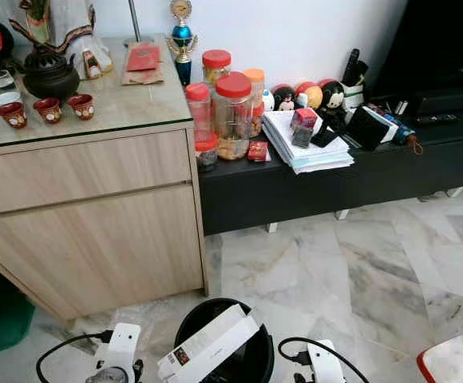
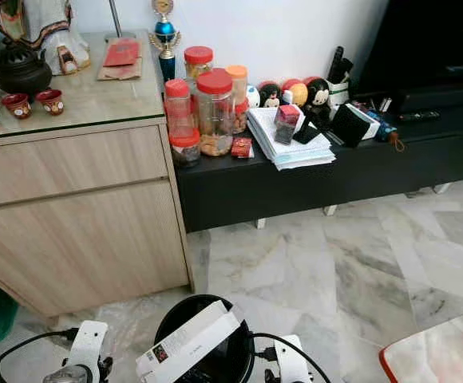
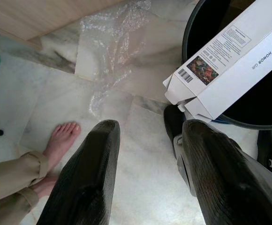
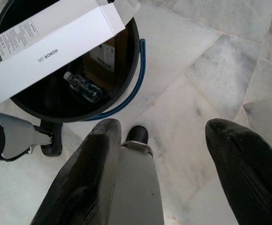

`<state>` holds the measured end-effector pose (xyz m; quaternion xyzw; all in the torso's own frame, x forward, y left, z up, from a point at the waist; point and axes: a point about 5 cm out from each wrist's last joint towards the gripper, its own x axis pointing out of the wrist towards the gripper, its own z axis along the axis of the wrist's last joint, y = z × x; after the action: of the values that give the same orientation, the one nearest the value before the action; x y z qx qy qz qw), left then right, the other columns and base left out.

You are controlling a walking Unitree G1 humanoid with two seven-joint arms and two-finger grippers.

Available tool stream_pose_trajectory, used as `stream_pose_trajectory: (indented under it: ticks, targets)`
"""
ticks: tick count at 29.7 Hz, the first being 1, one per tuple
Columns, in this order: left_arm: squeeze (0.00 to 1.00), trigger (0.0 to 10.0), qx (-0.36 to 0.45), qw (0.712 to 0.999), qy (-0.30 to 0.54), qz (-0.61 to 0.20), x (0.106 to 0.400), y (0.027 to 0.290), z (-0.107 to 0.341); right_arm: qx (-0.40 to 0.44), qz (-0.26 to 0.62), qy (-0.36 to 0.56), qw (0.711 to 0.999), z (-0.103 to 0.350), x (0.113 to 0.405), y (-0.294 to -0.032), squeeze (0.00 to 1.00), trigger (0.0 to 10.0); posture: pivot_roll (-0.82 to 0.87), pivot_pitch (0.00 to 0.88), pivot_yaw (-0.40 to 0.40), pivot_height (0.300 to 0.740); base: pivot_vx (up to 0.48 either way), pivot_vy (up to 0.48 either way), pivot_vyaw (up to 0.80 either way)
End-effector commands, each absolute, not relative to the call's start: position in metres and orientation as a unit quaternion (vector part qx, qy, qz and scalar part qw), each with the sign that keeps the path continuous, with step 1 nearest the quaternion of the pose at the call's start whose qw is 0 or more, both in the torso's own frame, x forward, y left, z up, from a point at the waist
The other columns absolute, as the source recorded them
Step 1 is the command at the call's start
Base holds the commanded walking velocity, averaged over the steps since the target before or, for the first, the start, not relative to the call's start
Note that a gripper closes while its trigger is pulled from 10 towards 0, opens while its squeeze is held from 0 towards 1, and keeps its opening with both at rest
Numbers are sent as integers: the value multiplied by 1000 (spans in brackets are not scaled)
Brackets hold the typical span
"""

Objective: Picking trash to rubbish bin

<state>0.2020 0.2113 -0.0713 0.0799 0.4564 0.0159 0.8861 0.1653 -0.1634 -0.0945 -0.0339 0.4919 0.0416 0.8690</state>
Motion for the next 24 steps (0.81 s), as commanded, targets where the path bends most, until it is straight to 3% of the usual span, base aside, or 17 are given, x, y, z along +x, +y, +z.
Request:
stream_pose_trajectory:
  ticks: [1,7,24]
  targets:
    - [0,10000,78,884,460,21,198,213,-73,-25,36,490,871,-94,166,-162,0,10000,18,22,-21,740,0,0,0]
    - [0,10000,73,885,459,20,198,211,-73,-27,37,485,873,-92,171,-160,0,10000,16,14,-18,740,0,0,0]
    - [0,10000,63,888,456,19,198,210,-73,-24,36,481,876,-92,171,-160,0,10000,16,0,-16,740,-269,0,0]
